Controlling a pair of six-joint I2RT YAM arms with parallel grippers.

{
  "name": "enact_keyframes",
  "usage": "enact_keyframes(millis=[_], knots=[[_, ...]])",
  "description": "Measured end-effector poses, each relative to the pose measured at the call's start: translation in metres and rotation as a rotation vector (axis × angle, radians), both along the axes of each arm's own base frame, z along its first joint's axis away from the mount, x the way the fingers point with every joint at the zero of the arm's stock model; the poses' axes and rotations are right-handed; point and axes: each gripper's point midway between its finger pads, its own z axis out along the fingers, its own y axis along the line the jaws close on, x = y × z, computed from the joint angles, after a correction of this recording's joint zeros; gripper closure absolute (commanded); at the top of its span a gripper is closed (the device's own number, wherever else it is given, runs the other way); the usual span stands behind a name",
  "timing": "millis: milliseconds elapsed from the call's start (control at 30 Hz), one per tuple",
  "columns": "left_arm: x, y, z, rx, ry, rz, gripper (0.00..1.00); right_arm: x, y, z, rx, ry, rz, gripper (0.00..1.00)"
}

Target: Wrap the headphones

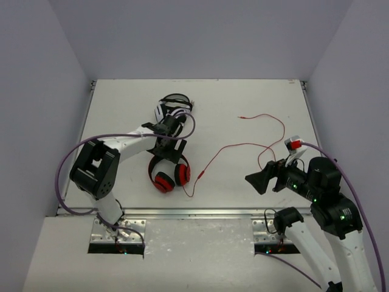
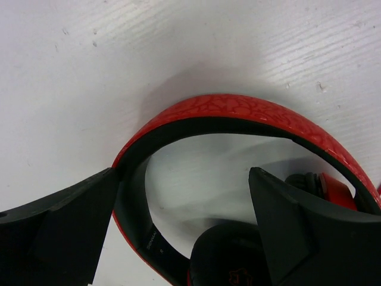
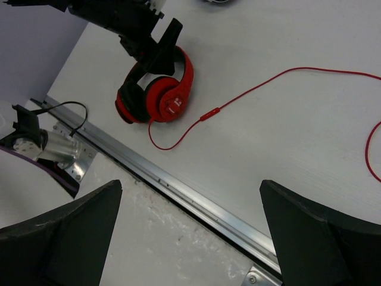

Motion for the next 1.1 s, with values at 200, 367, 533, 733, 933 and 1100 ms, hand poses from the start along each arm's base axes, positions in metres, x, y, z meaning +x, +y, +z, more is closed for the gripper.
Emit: enact_keyframes(millis=[200,367,533,733,933,1100], knots=[[0.002,0.003,0.004,0.018,-0.008,-0.002,0.05,-0.009,0.004,0.006,0.030,-0.039,0.039,0.01],[0.005,0.004,0.034,-0.006,-0.079,-0.001,0.02,-0.007,0.005,0.007,0.029,-0.043,0.041,0.01],[0.023,0.006,0.033,-0.007,-0.080,0.025,0.04,-0.006,0.006,0.006,0.030,-0.045,0.045,0.01],[0.021,0.036,-0.022,0.035,0.088,0.107,0.19,-0.006,0.006,0.006,0.026,-0.051,0.048,0.01],[0.015,0.029,-0.032,-0.021,0.147,0.111,0.80,-0.005,0.006,0.005,0.032,-0.065,0.050,0.01],[-0.001,0.016,-0.031,-0.068,0.151,0.109,1.00,0.003,0.011,-0.012,0.043,-0.046,0.052,0.01]])
